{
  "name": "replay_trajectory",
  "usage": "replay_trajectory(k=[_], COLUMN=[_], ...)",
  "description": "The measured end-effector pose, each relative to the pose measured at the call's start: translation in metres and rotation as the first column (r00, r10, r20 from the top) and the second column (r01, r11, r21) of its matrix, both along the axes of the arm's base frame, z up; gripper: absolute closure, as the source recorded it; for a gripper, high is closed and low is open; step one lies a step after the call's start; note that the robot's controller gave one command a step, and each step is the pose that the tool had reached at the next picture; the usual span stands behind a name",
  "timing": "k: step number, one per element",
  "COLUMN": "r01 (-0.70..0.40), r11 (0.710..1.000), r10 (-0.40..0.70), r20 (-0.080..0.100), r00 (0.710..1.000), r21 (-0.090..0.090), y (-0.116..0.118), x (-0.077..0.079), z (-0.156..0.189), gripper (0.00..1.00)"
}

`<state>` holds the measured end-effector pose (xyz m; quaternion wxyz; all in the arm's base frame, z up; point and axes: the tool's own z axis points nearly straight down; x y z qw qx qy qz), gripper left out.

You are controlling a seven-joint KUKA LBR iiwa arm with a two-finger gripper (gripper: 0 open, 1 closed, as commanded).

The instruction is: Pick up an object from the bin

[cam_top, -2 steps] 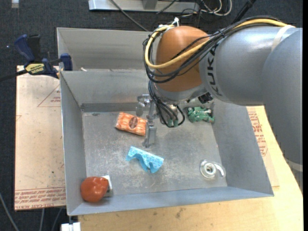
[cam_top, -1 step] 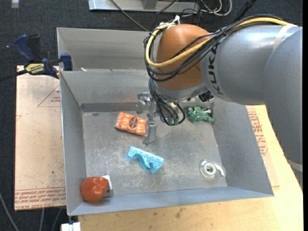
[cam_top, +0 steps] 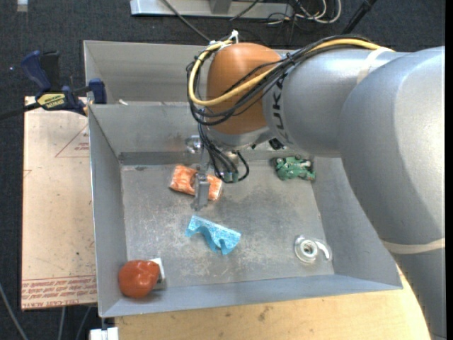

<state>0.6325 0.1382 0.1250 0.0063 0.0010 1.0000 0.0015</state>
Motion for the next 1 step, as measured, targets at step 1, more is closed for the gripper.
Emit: replay_trajectory(k=[1], r01=[0.132], r11=[0.991], r10=[-0.132], r20=[-0.007], r00=[0.991], r21=[0.002], y=[0.0178], x=[-0.0256], z=[-0.0524], gripper=[1.0])
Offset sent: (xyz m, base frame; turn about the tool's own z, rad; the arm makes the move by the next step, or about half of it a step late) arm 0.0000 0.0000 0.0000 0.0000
